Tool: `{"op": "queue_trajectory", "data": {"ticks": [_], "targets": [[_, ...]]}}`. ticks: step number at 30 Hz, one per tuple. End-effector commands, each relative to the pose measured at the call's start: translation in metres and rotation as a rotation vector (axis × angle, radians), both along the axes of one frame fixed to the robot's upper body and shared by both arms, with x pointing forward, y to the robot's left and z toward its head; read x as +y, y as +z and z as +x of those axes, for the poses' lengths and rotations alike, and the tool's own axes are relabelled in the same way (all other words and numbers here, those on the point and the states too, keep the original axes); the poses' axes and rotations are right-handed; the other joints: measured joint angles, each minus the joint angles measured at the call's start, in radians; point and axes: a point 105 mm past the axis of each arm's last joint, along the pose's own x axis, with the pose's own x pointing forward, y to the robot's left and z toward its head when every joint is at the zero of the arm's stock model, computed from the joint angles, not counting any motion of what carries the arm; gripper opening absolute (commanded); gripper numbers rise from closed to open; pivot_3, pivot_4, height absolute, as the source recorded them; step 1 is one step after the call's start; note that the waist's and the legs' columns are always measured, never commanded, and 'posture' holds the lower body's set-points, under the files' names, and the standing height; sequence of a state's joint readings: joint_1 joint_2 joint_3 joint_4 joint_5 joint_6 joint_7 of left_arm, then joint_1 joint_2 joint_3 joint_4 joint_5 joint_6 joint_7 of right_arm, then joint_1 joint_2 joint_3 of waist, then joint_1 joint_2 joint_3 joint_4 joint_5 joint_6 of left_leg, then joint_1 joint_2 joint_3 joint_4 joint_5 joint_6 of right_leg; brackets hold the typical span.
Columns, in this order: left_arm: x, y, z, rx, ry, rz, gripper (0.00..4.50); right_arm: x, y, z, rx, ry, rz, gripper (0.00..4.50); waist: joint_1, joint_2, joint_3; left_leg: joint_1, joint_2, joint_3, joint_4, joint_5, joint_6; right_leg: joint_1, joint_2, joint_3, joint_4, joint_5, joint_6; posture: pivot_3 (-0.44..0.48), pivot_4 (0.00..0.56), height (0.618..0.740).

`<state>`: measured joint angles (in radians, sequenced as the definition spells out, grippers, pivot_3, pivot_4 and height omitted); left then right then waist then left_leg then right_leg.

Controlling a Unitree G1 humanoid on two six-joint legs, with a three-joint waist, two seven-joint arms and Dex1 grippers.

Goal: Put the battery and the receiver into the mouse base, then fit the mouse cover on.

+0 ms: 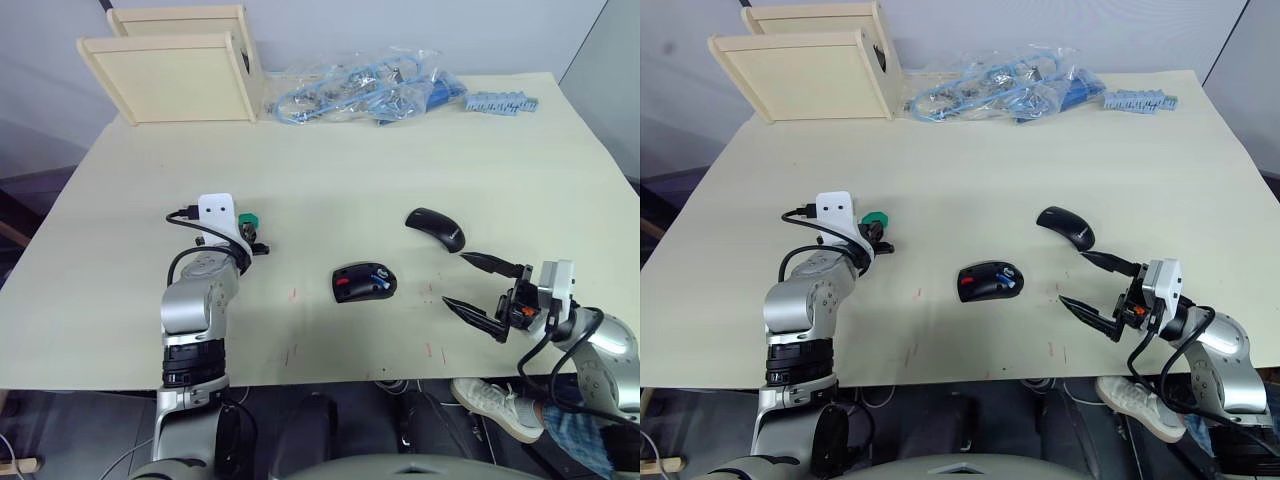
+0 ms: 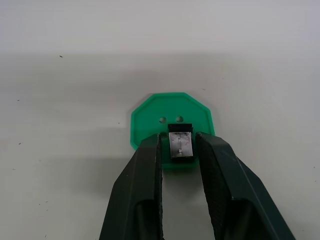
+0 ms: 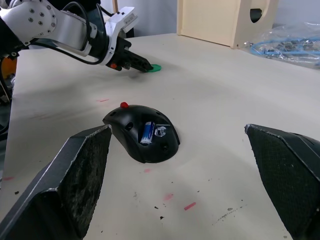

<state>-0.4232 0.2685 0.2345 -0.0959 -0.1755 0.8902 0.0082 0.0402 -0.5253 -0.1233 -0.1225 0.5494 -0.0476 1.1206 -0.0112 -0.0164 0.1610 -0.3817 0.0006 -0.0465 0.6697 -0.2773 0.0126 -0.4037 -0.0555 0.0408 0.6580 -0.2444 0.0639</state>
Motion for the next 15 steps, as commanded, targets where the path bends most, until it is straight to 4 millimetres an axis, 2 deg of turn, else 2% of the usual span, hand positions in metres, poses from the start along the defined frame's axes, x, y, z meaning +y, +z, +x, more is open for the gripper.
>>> {"op": "queue_trajectory", "data": {"ticks": [1, 15], "targets": [[0.0029, 0.0049, 0.0006, -0.004, 0.008, 0.020, 1.19, 0.0022, 0.0087, -0.0018, -0.044, 0.006, 0.006, 4.50, 0.000, 0.000, 0.000, 0.000, 0.000, 0.000, 0.000, 0.000, 0.000, 0.000, 0.000, 0.000, 0.000, 0.000, 0.000, 0.000, 0.150, 0.740], [0.0045, 0.0014, -0.0009, 0.011, 0.016, 0.013, 1.19, 0.0027, 0.0079, -0.0004, -0.045, 0.006, 0.008, 4.50, 0.000, 0.000, 0.000, 0.000, 0.000, 0.000, 0.000, 0.000, 0.000, 0.000, 0.000, 0.000, 0.000, 0.000, 0.000, 0.000, 0.150, 0.740]]}}
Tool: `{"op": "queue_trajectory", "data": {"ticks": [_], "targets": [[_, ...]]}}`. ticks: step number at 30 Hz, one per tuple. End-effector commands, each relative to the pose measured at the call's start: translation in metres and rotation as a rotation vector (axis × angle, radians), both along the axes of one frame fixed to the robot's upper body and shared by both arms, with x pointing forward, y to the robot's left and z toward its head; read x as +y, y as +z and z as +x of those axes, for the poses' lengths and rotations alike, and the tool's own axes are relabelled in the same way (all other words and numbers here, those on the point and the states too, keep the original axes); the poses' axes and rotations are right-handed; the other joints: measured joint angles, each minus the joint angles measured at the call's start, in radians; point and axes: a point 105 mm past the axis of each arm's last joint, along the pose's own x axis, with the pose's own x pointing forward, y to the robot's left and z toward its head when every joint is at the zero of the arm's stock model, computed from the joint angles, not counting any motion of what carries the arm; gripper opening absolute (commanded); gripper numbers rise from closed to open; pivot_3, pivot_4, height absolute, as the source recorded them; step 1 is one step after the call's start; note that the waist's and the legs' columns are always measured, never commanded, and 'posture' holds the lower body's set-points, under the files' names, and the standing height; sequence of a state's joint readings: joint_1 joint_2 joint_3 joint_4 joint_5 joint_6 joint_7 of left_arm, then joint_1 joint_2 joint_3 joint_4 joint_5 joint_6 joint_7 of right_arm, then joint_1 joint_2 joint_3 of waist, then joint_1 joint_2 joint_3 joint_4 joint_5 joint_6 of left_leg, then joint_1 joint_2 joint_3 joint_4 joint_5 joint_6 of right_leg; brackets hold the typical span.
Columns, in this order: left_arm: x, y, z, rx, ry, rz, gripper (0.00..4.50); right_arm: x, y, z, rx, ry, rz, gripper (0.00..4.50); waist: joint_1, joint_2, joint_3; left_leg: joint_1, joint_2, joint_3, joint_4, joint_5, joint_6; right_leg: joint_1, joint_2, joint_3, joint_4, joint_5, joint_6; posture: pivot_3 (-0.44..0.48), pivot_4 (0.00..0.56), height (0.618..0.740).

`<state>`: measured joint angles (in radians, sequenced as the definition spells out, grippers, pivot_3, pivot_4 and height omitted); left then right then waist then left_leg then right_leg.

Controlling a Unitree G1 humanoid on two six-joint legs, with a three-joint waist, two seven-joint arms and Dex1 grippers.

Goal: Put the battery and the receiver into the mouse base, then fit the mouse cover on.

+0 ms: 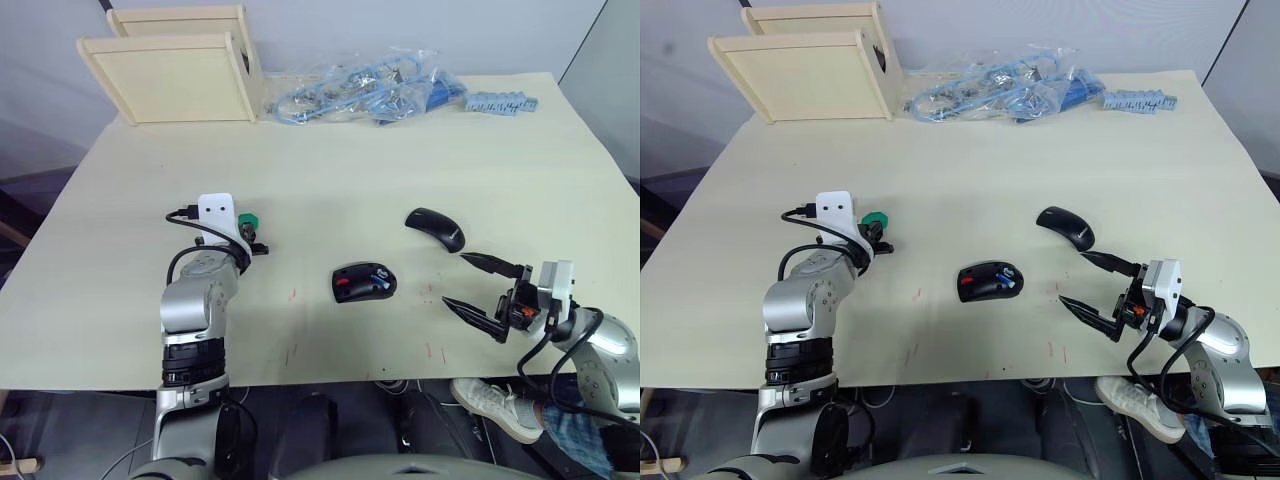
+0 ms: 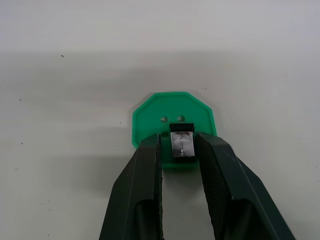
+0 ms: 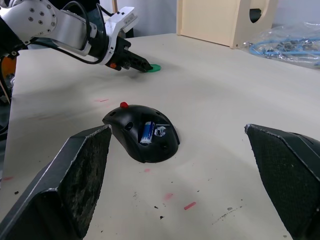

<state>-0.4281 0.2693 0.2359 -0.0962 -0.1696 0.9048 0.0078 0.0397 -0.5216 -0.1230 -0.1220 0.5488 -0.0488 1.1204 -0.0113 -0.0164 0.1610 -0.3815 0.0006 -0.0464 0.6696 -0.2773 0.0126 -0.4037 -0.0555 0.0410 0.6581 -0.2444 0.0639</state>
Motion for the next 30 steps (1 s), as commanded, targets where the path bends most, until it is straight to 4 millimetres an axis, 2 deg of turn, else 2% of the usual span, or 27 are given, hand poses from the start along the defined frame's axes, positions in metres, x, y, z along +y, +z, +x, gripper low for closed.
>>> {"op": "queue_trajectory", "data": {"ticks": [1, 12, 15, 23, 25, 30], "targets": [[0.004, 0.001, -0.001, 0.001, 0.012, 0.010, 1.19, 0.002, 0.008, 0.000, -0.044, 0.006, 0.005, 4.50, 0.000, 0.000, 0.000, 0.000, 0.000, 0.000, 0.000, 0.000, 0.000, 0.000, 0.000, 0.000, 0.000, 0.000, 0.000, 0.000, 0.150, 0.740], [0.003, 0.001, -0.002, 0.003, 0.010, 0.004, 1.19, 0.003, 0.007, 0.001, -0.046, 0.006, 0.004, 4.50, 0.000, 0.000, 0.000, 0.000, 0.000, 0.000, 0.000, 0.000, 0.000, 0.000, 0.000, 0.000, 0.000, 0.000, 0.000, 0.000, 0.150, 0.740], [0.003, 0.002, -0.003, 0.002, 0.009, 0.004, 0.42, 0.003, 0.007, 0.001, -0.047, 0.006, 0.004, 4.50, 0.000, 0.000, 0.000, 0.000, 0.000, 0.000, 0.000, 0.000, 0.000, 0.000, 0.000, 0.000, 0.000, 0.000, 0.000, 0.000, 0.150, 0.740], [0.002, 0.004, -0.003, -0.004, 0.007, 0.003, 0.42, 0.003, 0.007, 0.002, -0.051, 0.006, 0.000, 4.50, 0.000, 0.000, 0.000, 0.000, 0.000, 0.000, 0.000, 0.000, 0.000, 0.000, 0.000, 0.000, 0.000, 0.000, 0.000, 0.000, 0.150, 0.740], [0.002, 0.008, -0.003, -0.022, 0.002, 0.002, 0.42, 0.004, 0.008, 0.003, -0.052, 0.006, -0.001, 4.50, 0.000, 0.000, 0.000, 0.000, 0.000, 0.000, 0.000, 0.000, 0.000, 0.000, 0.000, 0.000, 0.000, 0.000, 0.000, 0.000, 0.150, 0.740], [-0.003, 0.033, -0.004, -0.119, -0.098, -0.026, 0.42, 0.005, 0.014, 0.006, -0.029, -0.002, 0.021, 4.50, 0.000, 0.000, 0.000, 0.000, 0.000, 0.000, 0.000, 0.000, 0.000, 0.000, 0.000, 0.000, 0.000, 0.000, 0.000, 0.000, 0.150, 0.740]]}}
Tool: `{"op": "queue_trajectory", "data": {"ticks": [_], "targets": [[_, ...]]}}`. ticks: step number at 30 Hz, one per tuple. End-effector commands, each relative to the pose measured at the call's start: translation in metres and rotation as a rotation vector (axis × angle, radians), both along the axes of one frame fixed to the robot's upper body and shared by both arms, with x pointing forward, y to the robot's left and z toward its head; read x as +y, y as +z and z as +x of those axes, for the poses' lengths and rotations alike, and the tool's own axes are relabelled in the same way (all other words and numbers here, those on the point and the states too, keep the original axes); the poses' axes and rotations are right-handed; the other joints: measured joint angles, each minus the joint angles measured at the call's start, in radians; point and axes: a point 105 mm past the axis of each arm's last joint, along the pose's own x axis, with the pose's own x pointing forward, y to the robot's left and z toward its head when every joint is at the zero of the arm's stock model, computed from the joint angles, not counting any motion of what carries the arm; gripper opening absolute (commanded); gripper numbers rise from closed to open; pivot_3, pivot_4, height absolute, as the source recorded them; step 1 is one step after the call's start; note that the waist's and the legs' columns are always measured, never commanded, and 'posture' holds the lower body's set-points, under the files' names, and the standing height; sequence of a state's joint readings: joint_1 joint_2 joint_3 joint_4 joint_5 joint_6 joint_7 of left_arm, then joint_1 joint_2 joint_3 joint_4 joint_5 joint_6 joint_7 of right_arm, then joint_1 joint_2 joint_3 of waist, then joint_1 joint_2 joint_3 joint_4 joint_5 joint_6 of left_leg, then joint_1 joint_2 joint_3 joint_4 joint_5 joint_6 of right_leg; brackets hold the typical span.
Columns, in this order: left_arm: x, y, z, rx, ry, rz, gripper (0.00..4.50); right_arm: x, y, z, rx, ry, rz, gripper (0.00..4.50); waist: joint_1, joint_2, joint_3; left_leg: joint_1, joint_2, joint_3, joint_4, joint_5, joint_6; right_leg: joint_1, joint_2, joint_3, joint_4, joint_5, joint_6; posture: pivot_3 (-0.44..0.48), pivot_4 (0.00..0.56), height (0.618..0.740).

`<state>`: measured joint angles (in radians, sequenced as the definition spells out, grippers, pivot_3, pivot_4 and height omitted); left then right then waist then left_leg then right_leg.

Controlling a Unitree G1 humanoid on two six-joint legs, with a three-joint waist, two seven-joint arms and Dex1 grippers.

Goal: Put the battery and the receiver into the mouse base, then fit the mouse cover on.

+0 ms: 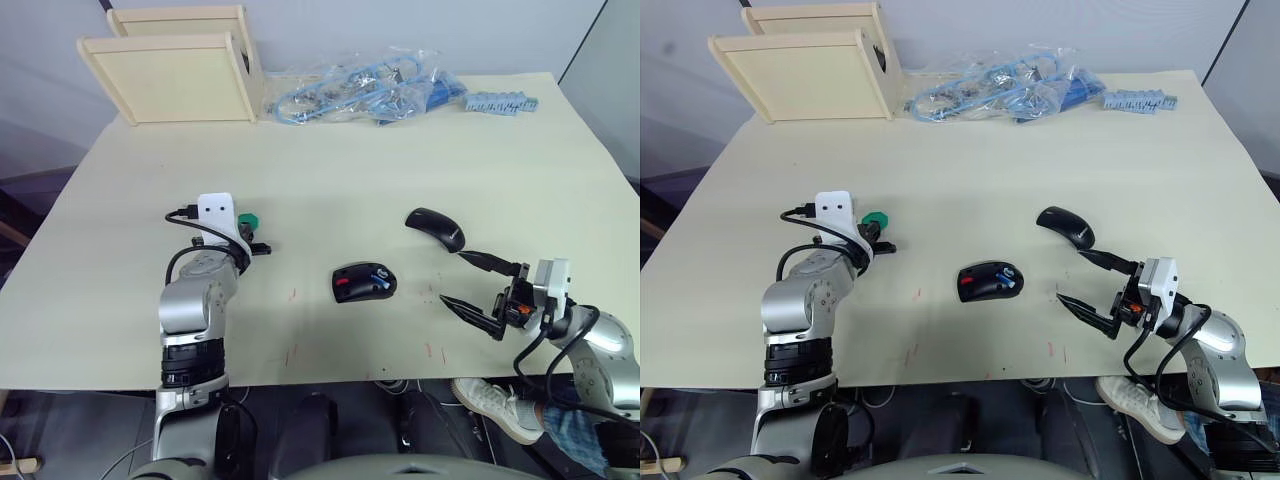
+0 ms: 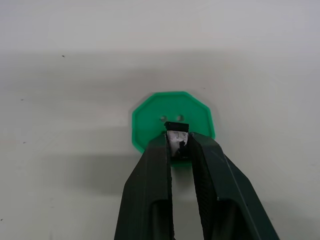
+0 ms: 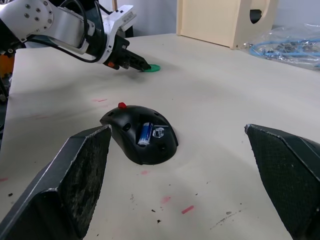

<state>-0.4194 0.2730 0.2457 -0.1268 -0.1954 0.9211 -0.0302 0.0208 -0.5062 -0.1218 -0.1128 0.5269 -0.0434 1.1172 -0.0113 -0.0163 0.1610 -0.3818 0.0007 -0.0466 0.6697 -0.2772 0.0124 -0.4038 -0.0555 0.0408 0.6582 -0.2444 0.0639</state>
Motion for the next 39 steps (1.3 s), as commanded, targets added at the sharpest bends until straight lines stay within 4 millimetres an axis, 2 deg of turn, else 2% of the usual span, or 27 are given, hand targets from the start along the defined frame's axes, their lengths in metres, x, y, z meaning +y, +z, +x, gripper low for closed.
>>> {"op": "queue_trajectory", "data": {"ticks": [1, 5, 11, 15, 18, 20, 26, 30, 35, 39], "targets": [[0.001, 0.034, -0.002, -0.118, -0.078, 0.003, 0.42, 0.003, 0.017, 0.003, -0.023, 0.002, 0.032, 4.50, -0.001, 0.000, 0.000, 0.000, 0.000, 0.000, 0.000, 0.000, 0.000, 0.000, 0.000, 0.000, 0.000, 0.000, 0.000, 0.000, 0.150, 0.740], [-0.004, 0.054, -0.005, -0.153, -0.219, 0.012, 0.42, 0.004, 0.026, 0.007, 0.008, -0.005, 0.031, 4.50, -0.002, 0.000, 0.000, 0.000, 0.000, 0.000, 0.000, 0.000, 0.000, 0.000, 0.000, 0.000, 0.000, 0.000, 0.000, 0.000, 0.150, 0.740], [-0.042, 0.095, -0.015, -0.208, -0.672, 0.033, 0.42, 0.009, 0.044, 0.015, -0.008, -0.063, -0.018, 4.50, 0.000, 0.000, 0.001, -0.001, 0.000, -0.001, 0.000, 0.000, 0.000, 0.000, 0.000, -0.002, -0.001, 0.000, 0.000, 0.000, 0.150, 0.740], [-0.055, 0.108, -0.017, -0.219, -0.845, 0.070, 0.42, 0.017, 0.058, 0.019, 0.034, -0.066, -0.014, 4.50, -0.002, 0.000, 0.001, -0.001, -0.001, -0.001, 0.000, 0.000, 0.000, 0.000, 0.000, -0.001, -0.001, 0.000, 0.000, 0.000, 0.150, 0.740], [-0.068, 0.118, -0.022, -0.224, -0.992, 0.081, 0.42, 0.021, 0.070, 0.025, 0.068, -0.114, -0.074, 4.50, -0.004, 0.000, 0.001, -0.001, 0.000, -0.001, 0.000, 0.000, 0.000, -0.001, 0.001, -0.001, -0.001, 0.000, 0.000, 0.000, 0.150, 0.740], [-0.075, 0.124, -0.026, -0.222, -1.073, 0.077, 0.42, 0.029, 0.077, 0.023, 0.139, -0.050, -0.084, 4.50, -0.004, 0.000, 0.003, -0.002, 0.000, -0.001, 0.000, 0.000, 0.000, -0.001, 0.001, -0.001, 0.000, 0.000, 0.000, 0.000, 0.150, 0.740], [-0.097, 0.136, -0.035, -0.215, -1.265, 0.091, 0.42, 0.050, 0.102, 0.029, 0.266, 0.065, -0.077, 4.50, -0.006, -0.001, 0.007, -0.002, 0.000, -0.001, 0.000, 0.000, 0.000, -0.001, 0.001, -0.001, -0.001, 0.000, 0.000, 0.000, 0.150, 0.740], [-0.102, 0.140, -0.037, -0.234, -1.341, 0.153, 0.42, 0.067, 0.118, 0.038, 0.309, 0.095, -0.057, 4.50, -0.006, -0.002, 0.009, -0.003, 0.000, -0.002, 0.001, 0.000, 0.000, -0.002, 0.002, -0.003, -0.001, 0.000, 0.000, 0.000, 0.150, 0.740], [-0.110, 0.136, -0.047, -0.238, -1.457, 0.283, 0.42, 0.081, 0.119, 0.047, 0.496, 0.110, -0.031, 4.50, -0.007, -0.002, 0.009, -0.015, 0.000, -0.002, 0.003, 0.000, 0.000, -0.013, 0.001, -0.002, 0.001, 0.000, 0.000, 0.000, 0.150, 0.740], [-0.114, 0.134, -0.050, -0.243, -1.498, 0.340, 0.42, 0.089, 0.124, 0.048, 0.568, 0.134, -0.018, 4.50, -0.004, -0.001, 0.009, -0.017, 0.000, -0.002, 0.003, 0.001, 0.000, -0.014, 0.001, -0.003, 0.002, 0.000, 0.000, 0.000, 0.150, 0.740]]}}
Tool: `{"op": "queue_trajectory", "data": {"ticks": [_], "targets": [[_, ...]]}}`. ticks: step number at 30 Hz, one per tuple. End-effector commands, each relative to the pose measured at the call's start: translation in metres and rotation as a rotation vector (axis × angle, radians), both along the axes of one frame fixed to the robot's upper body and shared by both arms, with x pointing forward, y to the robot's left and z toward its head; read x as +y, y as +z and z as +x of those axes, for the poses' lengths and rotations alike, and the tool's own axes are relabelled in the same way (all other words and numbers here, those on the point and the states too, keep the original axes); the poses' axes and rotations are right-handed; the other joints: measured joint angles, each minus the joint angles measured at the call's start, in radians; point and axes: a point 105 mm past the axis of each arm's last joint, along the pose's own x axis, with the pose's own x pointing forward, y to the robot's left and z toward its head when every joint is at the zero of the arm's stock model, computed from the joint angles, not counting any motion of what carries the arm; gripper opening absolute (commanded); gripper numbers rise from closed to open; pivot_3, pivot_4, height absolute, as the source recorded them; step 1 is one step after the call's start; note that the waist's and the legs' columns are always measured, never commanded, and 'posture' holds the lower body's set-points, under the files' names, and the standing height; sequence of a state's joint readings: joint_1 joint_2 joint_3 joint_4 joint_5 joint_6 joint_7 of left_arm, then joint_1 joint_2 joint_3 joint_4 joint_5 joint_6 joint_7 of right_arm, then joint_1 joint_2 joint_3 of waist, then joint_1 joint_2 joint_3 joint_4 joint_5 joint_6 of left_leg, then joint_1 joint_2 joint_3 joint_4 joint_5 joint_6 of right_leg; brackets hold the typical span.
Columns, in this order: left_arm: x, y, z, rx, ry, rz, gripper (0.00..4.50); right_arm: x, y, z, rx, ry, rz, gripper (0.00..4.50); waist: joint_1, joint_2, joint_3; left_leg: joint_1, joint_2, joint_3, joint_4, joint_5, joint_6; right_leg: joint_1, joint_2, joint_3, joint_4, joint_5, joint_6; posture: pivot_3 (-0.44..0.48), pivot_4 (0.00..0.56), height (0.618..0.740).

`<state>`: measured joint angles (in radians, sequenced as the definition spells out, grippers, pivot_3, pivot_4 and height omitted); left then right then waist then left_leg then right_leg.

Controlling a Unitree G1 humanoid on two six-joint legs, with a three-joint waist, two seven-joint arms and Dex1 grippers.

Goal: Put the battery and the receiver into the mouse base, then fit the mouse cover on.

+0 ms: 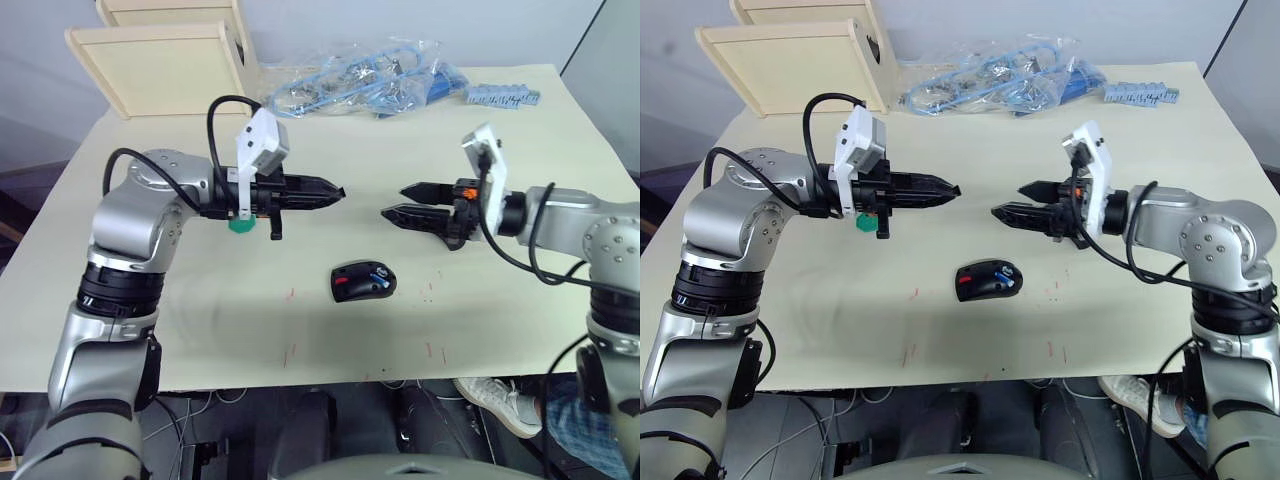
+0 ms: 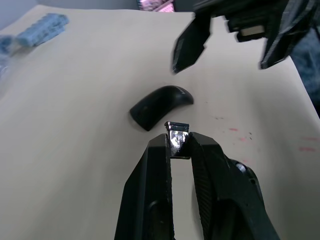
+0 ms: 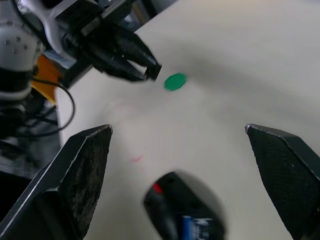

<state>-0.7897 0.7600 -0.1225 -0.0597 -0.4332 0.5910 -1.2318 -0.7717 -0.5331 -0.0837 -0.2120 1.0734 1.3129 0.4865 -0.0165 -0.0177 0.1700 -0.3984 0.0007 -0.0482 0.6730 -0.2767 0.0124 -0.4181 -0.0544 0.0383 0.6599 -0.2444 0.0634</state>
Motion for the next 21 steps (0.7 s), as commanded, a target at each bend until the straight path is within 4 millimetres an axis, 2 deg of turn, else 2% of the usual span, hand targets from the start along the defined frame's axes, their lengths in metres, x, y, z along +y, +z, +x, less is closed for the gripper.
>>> {"op": "queue_trajectory", "data": {"ticks": [1, 5, 6, 8, 10, 21], "targets": [[-0.005, 0.012, -0.006, -0.090, -0.048, 0.034, 0.42, 0.002, 0.015, -0.002, 0.019, 0.017, 0.035, 4.50, 0.001, 0.000, 0.000, 0.000, 0.000, 0.000, 0.000, 0.000, 0.000, 0.000, 0.000, 0.000, 0.000, 0.000, 0.000, 0.000, 0.150, 0.740], [-0.010, 0.008, -0.011, -0.143, -0.093, 0.082, 0.42, 0.011, 0.020, 0.003, 0.090, 0.030, 0.049, 4.50, -0.002, 0.000, 0.000, 0.000, 0.000, 0.000, 0.000, 0.000, 0.000, 0.000, 0.000, 0.000, 0.001, 0.000, 0.000, 0.000, 0.150, 0.740], [-0.011, 0.007, -0.012, -0.150, -0.099, 0.088, 0.37, 0.013, 0.020, 0.005, 0.105, 0.024, 0.052, 4.09, -0.002, 0.000, 0.000, 0.000, 0.000, 0.001, 0.000, 0.000, 0.000, 0.000, 0.000, 0.000, 0.001, 0.000, 0.000, 0.000, 0.150, 0.740], [-0.013, 0.007, -0.013, -0.165, -0.109, 0.099, 0.37, 0.018, 0.020, 0.006, 0.141, 0.034, 0.053, 3.72, -0.003, 0.000, 0.000, 0.000, 0.000, 0.000, 0.000, 0.000, 0.000, 0.000, 0.001, 0.000, 0.001, 0.000, 0.000, 0.000, 0.150, 0.740], [-0.015, 0.006, -0.014, -0.184, -0.115, 0.113, 0.37, 0.022, 0.020, 0.007, 0.173, 0.038, 0.064, 2.78, -0.004, 0.000, 0.000, 0.000, 0.000, 0.000, 0.000, 0.000, 0.000, -0.001, 0.001, 0.000, 0.002, 0.000, 0.000, 0.000, 0.150, 0.740], [-0.019, 0.009, -0.016, -0.223, -0.127, 0.133, 0.37, 0.030, 0.018, 0.006, 0.220, 0.056, 0.070, 2.78, -0.022, 0.001, 0.000, 0.000, 0.000, 0.000, 0.000, 0.000, 0.000, -0.001, 0.001, 0.000, 0.002, 0.000, 0.000, 0.000, 0.150, 0.740]]}}
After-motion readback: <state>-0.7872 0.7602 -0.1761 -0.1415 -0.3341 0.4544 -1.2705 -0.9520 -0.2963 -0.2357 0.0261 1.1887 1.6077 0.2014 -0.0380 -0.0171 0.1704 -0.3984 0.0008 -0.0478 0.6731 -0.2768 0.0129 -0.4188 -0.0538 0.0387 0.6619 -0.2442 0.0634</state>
